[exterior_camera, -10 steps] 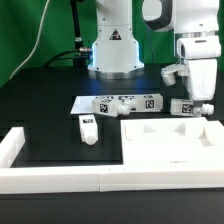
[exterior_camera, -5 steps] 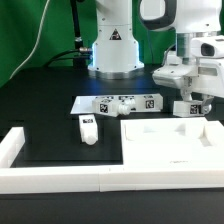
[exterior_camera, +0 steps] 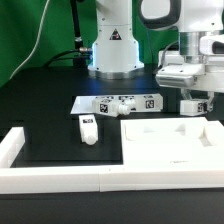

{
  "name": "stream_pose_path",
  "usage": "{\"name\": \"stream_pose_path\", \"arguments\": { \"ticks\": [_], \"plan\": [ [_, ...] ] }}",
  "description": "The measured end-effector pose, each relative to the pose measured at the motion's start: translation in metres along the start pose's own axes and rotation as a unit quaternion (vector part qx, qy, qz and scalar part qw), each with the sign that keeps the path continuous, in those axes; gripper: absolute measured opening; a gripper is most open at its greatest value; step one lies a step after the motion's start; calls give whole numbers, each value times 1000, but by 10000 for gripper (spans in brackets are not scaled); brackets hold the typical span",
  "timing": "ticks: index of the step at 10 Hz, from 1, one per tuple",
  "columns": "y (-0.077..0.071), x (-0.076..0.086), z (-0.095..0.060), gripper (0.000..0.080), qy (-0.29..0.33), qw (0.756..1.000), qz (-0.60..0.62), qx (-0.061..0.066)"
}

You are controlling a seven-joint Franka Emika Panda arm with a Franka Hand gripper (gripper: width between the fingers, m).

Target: Assemble one leg

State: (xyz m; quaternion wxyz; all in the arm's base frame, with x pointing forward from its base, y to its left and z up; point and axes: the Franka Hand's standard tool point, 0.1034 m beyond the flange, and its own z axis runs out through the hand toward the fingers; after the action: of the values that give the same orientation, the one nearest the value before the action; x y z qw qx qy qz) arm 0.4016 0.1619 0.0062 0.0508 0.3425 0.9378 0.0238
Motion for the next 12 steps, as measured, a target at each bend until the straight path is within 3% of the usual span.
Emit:
{"name": "stream_pose_path", "arguments": {
  "ticks": [1,4,5,6,7,8,12],
  "plan": [
    [-3,-1,0,285,-2,999,-43,7],
    [-4,-5,0,285,-3,999,-49,7],
    [-5,-5,1,402,-2,999,-49,7],
    [-5,-5,1,402,-2,999,-49,7],
    [-5,-5,1,539,-2,999,-48,8],
    [-5,-5,1,626,-2,999,-48,8],
    [-5,-5,1,648,-2,999,-48,8]
  ]
}}
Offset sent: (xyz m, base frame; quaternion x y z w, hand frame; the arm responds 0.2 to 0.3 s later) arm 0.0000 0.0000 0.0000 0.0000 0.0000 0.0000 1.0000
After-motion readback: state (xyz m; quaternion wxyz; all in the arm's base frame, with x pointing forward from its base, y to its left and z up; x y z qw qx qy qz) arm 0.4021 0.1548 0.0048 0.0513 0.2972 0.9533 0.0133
